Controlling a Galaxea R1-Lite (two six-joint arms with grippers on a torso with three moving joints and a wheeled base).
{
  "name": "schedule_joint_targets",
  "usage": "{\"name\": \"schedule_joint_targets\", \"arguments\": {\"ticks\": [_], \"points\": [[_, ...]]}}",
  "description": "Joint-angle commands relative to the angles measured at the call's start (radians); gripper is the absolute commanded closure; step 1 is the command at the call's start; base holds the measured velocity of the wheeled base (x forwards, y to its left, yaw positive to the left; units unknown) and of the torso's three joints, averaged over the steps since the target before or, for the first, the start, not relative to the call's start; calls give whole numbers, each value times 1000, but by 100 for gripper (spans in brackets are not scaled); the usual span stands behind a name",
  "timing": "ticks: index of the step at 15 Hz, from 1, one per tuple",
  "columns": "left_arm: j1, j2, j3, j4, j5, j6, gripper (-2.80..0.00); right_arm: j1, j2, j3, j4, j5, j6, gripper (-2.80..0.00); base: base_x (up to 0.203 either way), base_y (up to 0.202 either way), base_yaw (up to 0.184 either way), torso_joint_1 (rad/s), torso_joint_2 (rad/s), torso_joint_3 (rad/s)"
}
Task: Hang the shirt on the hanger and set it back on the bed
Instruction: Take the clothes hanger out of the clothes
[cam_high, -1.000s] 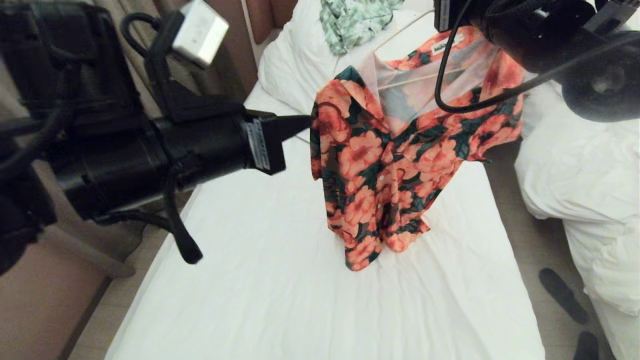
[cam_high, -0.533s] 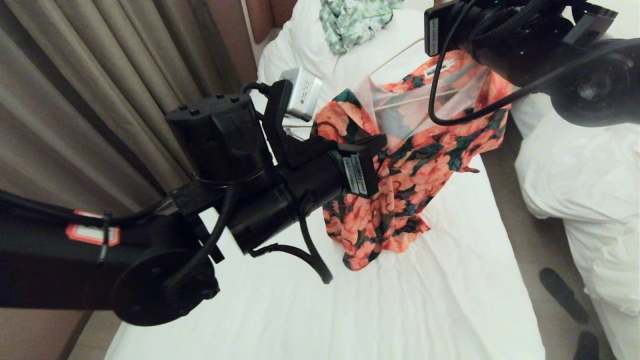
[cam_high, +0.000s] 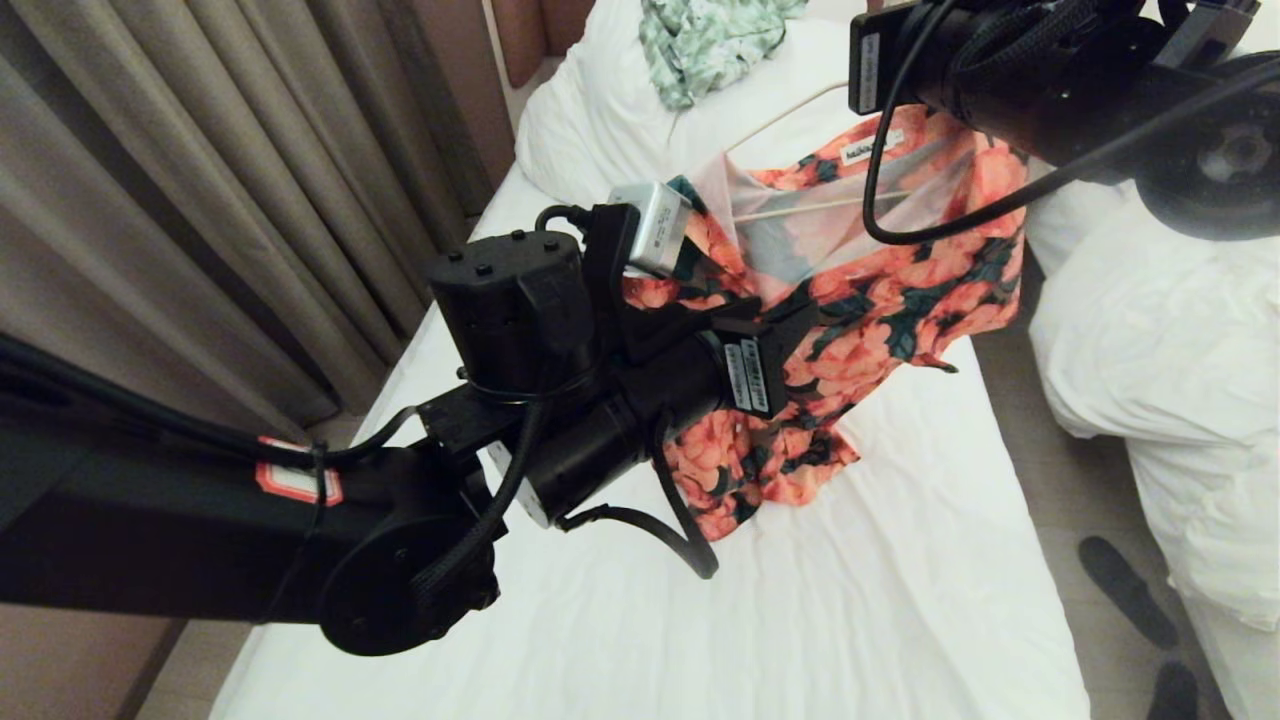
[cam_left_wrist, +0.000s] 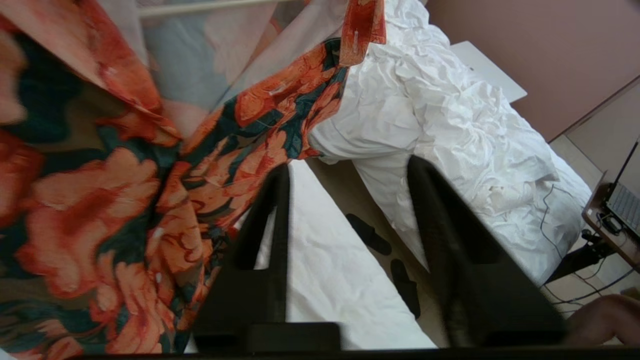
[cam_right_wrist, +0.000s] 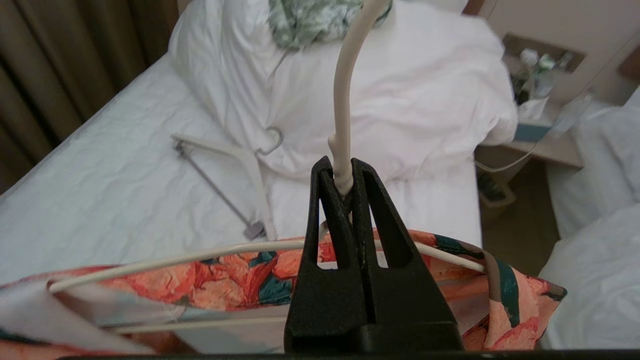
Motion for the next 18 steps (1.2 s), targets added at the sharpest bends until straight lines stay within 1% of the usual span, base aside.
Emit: {"name": "schedule_joint_targets", "arguments": {"ticks": [1, 3, 5, 11, 14, 18], "points": [[8, 16, -5, -8, 2, -3, -280, 6, -10, 1, 18, -2, 8, 0, 0, 0, 0, 0, 0, 0], [31, 16, -8, -23, -1, -3, -280, 18, -26, 1, 75, -2, 45, 0, 0, 0, 0, 0, 0, 0], [53, 28, -9, -62, -1, 0, -280, 31, -31, 1, 89, -2, 57, 0, 0, 0, 0, 0, 0, 0], [115, 82, -41, -110, 1, 11, -280, 55, -41, 1, 94, -2, 59, 0, 0, 0, 0, 0, 0, 0], [125, 130, -47, -167, 2, 51, -280, 69, -42, 1, 106, -2, 59, 0, 0, 0, 0, 0, 0, 0], [134, 140, -55, -190, 2, 53, -280, 77, -48, 4, 107, -2, 59, 0, 0, 0, 0, 0, 0, 0]]}}
